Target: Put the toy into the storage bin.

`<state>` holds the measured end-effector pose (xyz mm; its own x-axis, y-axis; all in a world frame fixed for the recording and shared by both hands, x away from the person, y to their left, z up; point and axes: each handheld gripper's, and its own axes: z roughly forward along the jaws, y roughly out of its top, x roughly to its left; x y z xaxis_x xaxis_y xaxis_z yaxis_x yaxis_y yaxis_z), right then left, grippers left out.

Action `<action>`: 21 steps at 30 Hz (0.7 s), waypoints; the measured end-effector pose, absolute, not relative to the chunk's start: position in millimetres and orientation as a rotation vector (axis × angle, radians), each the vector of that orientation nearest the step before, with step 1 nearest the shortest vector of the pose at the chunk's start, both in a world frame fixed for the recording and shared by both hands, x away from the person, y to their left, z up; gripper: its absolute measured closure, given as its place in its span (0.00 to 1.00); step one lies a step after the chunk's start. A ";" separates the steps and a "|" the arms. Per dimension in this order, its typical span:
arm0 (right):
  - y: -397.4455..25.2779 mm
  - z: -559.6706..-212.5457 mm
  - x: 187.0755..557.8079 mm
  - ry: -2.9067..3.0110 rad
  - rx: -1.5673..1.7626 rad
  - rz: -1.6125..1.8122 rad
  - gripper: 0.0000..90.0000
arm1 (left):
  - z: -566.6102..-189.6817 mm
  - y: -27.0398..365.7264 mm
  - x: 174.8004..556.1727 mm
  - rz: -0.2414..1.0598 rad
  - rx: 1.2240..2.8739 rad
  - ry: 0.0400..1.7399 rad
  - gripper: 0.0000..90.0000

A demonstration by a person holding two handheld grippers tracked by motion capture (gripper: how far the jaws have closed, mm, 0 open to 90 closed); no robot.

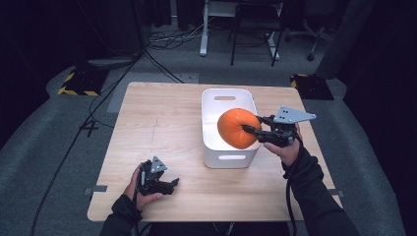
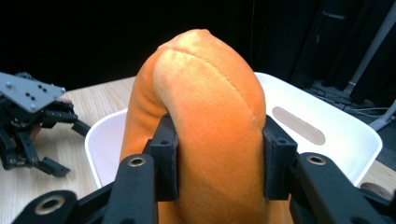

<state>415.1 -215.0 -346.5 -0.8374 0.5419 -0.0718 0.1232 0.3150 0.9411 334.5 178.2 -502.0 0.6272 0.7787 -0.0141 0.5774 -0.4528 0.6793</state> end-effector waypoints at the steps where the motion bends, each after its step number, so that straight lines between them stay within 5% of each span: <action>1: -214.1 -347.2 416.3 2.220 0.583 1.521 0.64 | -502.1 178.3 334.6 0.397 2.192 1.054 0.16; 21: -203.0 -357.0 427.8 2.411 0.547 1.342 0.61 | -502.3 178.2 334.8 0.401 2.187 1.051 0.16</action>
<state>427.8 -203.0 -357.0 -0.8731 0.4780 -0.0959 0.1704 0.4835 0.8586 334.8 178.2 -502.3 0.6283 0.7779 -0.0119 0.5722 -0.4517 0.6845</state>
